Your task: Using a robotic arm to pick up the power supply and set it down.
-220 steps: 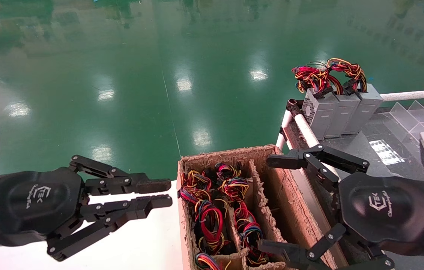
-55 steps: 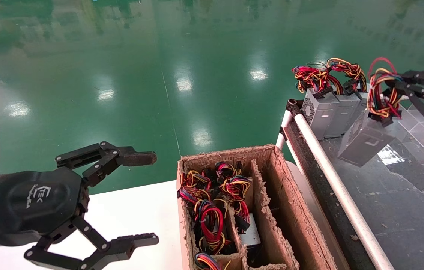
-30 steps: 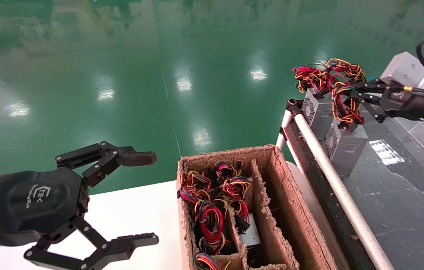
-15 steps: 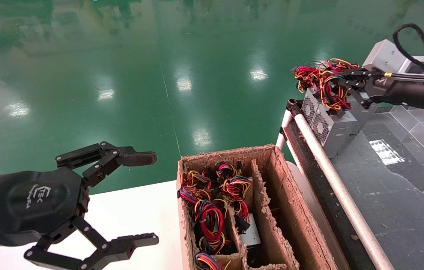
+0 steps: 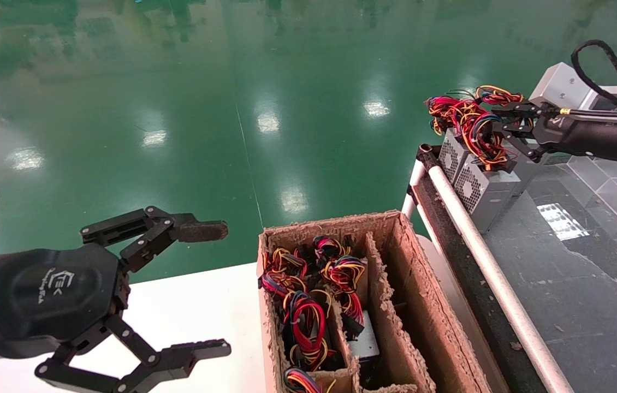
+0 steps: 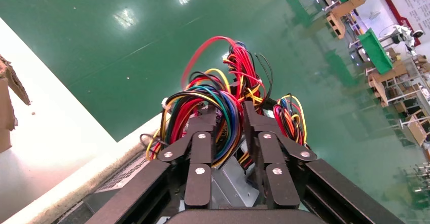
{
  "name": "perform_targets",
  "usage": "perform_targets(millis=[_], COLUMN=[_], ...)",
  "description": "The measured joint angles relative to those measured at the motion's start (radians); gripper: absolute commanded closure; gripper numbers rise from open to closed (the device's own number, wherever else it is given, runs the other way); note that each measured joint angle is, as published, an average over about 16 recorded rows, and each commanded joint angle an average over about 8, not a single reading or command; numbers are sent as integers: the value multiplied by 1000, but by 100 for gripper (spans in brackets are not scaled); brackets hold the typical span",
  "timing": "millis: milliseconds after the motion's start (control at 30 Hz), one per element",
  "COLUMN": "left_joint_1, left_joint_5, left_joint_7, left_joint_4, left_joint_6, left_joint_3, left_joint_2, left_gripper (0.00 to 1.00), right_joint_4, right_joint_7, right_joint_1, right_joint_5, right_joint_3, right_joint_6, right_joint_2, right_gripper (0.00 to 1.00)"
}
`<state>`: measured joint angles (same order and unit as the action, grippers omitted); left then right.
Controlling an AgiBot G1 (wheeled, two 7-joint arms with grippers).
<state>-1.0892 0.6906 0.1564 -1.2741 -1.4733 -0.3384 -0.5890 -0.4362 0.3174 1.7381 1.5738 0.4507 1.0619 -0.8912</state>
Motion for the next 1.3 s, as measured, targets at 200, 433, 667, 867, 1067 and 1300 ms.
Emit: perform_targets(millis=[200,433,667,867,1067,1300], left_joint_1=[0,0,0,0,0,0], left_joint_5=[0,0,0,0,0,-1], left_joint_7=[0,0,0,0,0,0], left_joint_4=[0,0,0,0,0,1], left_joint_6=[0,0,0,0,0,0], left_joint_3=[0,0,0,-1,-1,-1], left_joint_2=[0,0,0,0,0,0], left_gripper=[0,0,0,0,0,0], right_joint_4=[44,85,111,123,114,54], right_joint_7=[20,30,27,24,16,-17], right_joint_1=[21,49,82,101,93,39], right_joint_5=[8,17,16,-25,-98,-194], right_joint_3=[7,15,16,-10,-54,-93], right_joint_6=[15,41,82,120,147,174], right_joint_2=[-8,-11,1,27,58,89], right_gripper=[0,0,0,0,0,0])
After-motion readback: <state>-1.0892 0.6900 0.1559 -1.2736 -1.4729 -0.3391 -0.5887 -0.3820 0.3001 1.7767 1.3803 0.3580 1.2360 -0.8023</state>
